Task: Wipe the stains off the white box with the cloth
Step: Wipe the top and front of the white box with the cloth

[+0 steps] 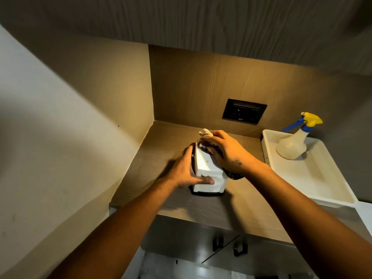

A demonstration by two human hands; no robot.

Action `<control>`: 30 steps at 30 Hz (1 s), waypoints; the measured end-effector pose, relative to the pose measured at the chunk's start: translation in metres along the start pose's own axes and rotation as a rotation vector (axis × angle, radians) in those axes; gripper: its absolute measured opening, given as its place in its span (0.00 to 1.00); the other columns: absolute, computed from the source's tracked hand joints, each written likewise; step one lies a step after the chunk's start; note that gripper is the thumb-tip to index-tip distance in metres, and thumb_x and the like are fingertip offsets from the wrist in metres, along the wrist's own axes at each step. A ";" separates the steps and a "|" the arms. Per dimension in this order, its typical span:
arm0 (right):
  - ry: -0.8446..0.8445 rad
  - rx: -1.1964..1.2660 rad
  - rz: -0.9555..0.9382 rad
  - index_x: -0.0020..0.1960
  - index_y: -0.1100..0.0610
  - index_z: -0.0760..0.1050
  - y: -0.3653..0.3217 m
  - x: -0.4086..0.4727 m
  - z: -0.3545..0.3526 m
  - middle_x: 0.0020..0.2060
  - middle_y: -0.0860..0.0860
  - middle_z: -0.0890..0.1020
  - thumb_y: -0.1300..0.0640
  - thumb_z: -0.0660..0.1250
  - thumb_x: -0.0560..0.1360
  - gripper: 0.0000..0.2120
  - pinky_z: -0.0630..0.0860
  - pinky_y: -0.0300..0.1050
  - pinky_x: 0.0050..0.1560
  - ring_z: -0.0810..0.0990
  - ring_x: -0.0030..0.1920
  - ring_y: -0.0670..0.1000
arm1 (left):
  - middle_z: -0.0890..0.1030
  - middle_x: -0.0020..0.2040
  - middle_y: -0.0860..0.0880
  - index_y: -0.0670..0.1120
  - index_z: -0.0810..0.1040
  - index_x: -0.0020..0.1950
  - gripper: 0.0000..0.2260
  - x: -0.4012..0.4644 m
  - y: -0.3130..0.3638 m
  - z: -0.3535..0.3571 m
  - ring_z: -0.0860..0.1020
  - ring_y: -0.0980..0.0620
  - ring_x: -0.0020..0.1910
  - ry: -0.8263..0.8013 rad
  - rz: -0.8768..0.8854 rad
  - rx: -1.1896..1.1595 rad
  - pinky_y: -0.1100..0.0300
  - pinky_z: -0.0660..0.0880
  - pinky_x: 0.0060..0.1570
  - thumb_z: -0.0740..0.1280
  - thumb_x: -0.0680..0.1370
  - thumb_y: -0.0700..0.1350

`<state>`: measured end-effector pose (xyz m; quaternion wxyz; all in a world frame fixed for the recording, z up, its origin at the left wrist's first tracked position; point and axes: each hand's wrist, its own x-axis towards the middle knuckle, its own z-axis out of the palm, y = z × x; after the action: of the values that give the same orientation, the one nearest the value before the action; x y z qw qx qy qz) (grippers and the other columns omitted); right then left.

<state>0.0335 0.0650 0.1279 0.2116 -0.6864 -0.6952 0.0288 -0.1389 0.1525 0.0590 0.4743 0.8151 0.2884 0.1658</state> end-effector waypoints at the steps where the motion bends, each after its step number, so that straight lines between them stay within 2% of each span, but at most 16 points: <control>1: -0.019 0.041 0.019 0.74 0.43 0.57 -0.002 0.003 0.001 0.67 0.52 0.70 0.53 0.62 0.78 0.27 0.71 0.43 0.57 0.73 0.61 0.52 | 0.69 0.77 0.48 0.51 0.57 0.81 0.58 0.000 -0.001 0.000 0.69 0.48 0.75 0.005 0.007 -0.002 0.44 0.71 0.73 0.87 0.59 0.57; 2: -0.031 0.075 0.053 0.76 0.42 0.50 -0.004 0.005 0.001 0.67 0.52 0.71 0.54 0.62 0.78 0.31 0.71 0.44 0.57 0.73 0.61 0.53 | 0.69 0.77 0.48 0.51 0.57 0.81 0.58 0.000 -0.002 0.001 0.69 0.48 0.75 0.009 0.011 -0.002 0.45 0.71 0.74 0.88 0.59 0.57; 3: -0.033 0.087 0.080 0.76 0.42 0.48 -0.004 0.007 0.001 0.68 0.53 0.72 0.54 0.61 0.78 0.33 0.70 0.44 0.57 0.73 0.62 0.53 | 0.69 0.77 0.48 0.51 0.57 0.81 0.59 0.000 -0.003 0.001 0.69 0.49 0.75 0.008 0.008 -0.005 0.46 0.70 0.74 0.88 0.59 0.57; 5: -0.022 0.013 0.055 0.75 0.48 0.57 -0.007 0.007 0.003 0.69 0.53 0.71 0.54 0.60 0.79 0.26 0.66 0.42 0.59 0.72 0.65 0.54 | 0.70 0.76 0.48 0.51 0.57 0.80 0.59 -0.001 -0.004 0.001 0.70 0.48 0.74 0.001 -0.012 -0.006 0.48 0.72 0.71 0.87 0.58 0.59; 7: -0.037 -0.049 -0.022 0.72 0.52 0.65 -0.012 0.001 0.005 0.69 0.52 0.71 0.53 0.59 0.80 0.21 0.65 0.40 0.61 0.71 0.66 0.53 | 0.71 0.75 0.49 0.53 0.57 0.79 0.58 -0.002 -0.005 0.002 0.71 0.47 0.73 0.001 -0.018 0.042 0.48 0.73 0.69 0.85 0.57 0.64; 10: -0.066 -0.037 -0.083 0.71 0.52 0.67 -0.010 -0.018 0.004 0.69 0.52 0.70 0.52 0.59 0.80 0.20 0.65 0.42 0.63 0.69 0.66 0.52 | 0.69 0.78 0.50 0.56 0.54 0.81 0.62 -0.002 -0.004 0.002 0.71 0.47 0.74 -0.012 -0.014 0.108 0.42 0.74 0.69 0.82 0.56 0.71; 15: 0.007 -0.041 0.058 0.70 0.55 0.70 -0.001 -0.005 -0.006 0.67 0.55 0.73 0.56 0.59 0.80 0.18 0.66 0.40 0.61 0.72 0.65 0.55 | 0.70 0.77 0.49 0.56 0.53 0.81 0.64 -0.002 -0.002 0.001 0.71 0.47 0.74 -0.027 -0.042 0.008 0.39 0.75 0.69 0.84 0.53 0.69; 17: -0.016 -0.063 0.046 0.70 0.55 0.69 -0.010 0.002 -0.004 0.68 0.55 0.72 0.57 0.59 0.80 0.19 0.66 0.42 0.62 0.71 0.66 0.55 | 0.70 0.77 0.49 0.56 0.54 0.80 0.64 -0.003 -0.002 0.000 0.71 0.46 0.74 -0.026 -0.046 0.023 0.39 0.75 0.69 0.83 0.53 0.71; 20: -0.064 -0.060 -0.072 0.71 0.54 0.67 -0.022 -0.016 0.001 0.69 0.55 0.70 0.57 0.61 0.79 0.21 0.64 0.41 0.62 0.70 0.66 0.54 | 0.70 0.77 0.49 0.57 0.54 0.80 0.62 -0.003 -0.001 0.000 0.71 0.46 0.73 -0.025 -0.008 0.094 0.39 0.75 0.68 0.80 0.54 0.73; 22: -0.090 -0.041 -0.110 0.72 0.53 0.67 -0.020 -0.036 -0.002 0.70 0.54 0.69 0.57 0.61 0.79 0.21 0.65 0.42 0.64 0.69 0.67 0.54 | 0.70 0.77 0.50 0.56 0.55 0.81 0.62 -0.002 0.000 0.000 0.72 0.46 0.73 -0.029 -0.001 0.076 0.40 0.76 0.67 0.81 0.55 0.72; 26: -0.050 -0.076 0.013 0.71 0.55 0.68 0.001 -0.036 -0.016 0.69 0.56 0.71 0.59 0.61 0.79 0.20 0.65 0.43 0.64 0.71 0.67 0.57 | 0.69 0.78 0.48 0.54 0.55 0.82 0.62 -0.002 0.000 0.002 0.70 0.46 0.75 -0.009 -0.031 0.018 0.39 0.75 0.68 0.85 0.56 0.64; 30: -0.075 -0.111 0.035 0.72 0.54 0.66 -0.013 -0.018 -0.009 0.70 0.56 0.69 0.59 0.63 0.79 0.23 0.68 0.48 0.66 0.69 0.68 0.57 | 0.70 0.78 0.49 0.55 0.54 0.81 0.63 -0.003 0.000 0.001 0.71 0.47 0.74 -0.016 -0.036 0.013 0.39 0.75 0.69 0.84 0.55 0.66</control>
<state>0.0237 0.0449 0.1363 0.1463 -0.7074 -0.6912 0.0195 -0.1409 0.1500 0.0582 0.4741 0.8141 0.3006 0.1488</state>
